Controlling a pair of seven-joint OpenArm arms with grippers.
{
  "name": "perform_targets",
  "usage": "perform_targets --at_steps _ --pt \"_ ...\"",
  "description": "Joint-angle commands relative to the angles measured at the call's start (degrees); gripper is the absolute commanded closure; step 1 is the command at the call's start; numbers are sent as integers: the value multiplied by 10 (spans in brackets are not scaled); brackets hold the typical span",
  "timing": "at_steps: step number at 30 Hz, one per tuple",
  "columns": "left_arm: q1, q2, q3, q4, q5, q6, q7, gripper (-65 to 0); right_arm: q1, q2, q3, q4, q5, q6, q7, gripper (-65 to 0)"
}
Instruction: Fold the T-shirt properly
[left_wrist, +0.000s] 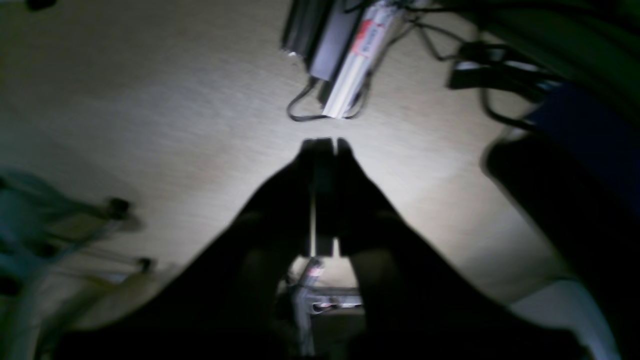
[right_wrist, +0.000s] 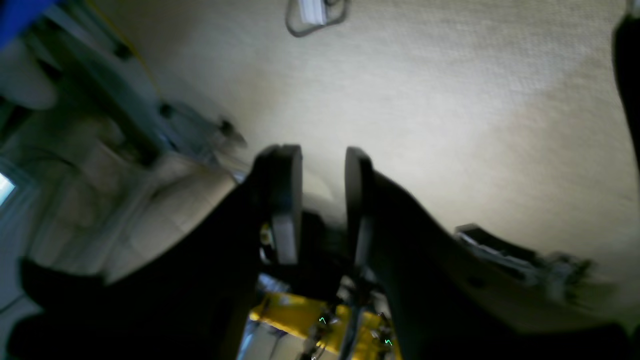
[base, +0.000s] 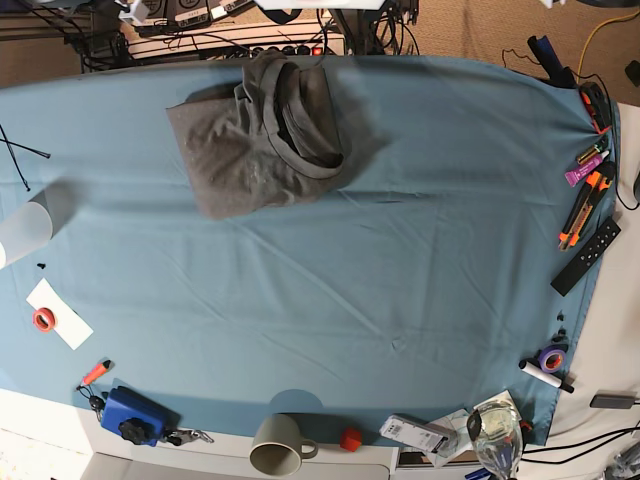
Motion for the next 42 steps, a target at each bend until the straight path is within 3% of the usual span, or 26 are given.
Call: perform_targets --at_steps 1,8,15,19,20,22,24,28,42 --pt "1 -4 7 -13 19 5 -14 0 3 8 -7 -2 -12 1 14 -157" --pt "-89 -4 69 -182 135 45 -151 0 85 8 -84 -110 -159 1 194 -157" --pt "-192 -3 142 -372 216 107 -264 0 203 8 -185 -276 -218 1 311 -157" --pt "-231 1 159 -459 265 122 -344 0 248 8 -253 -359 -266 1 455 -157" --pt "-238 1 159 -476 271 122 -370 0 255 7 -269 -376 -275 -11 500 -157" --pt "-249 1 159 -499 278 122 -419 0 263 5 -297 -403 -283 -67 580 -157" --pt "-255 1 159 -508 278 121 -444 0 265 -1 -319 -419 -297 -113 630 -157" --pt "-256 1 159 -500 278 120 -444 0 267 -13 -349 -431 -336 -161 648 -157" --pt "-256 1 159 -474 277 119 -444 0 280 -12 -365 -431 -335 -162 653 -157"
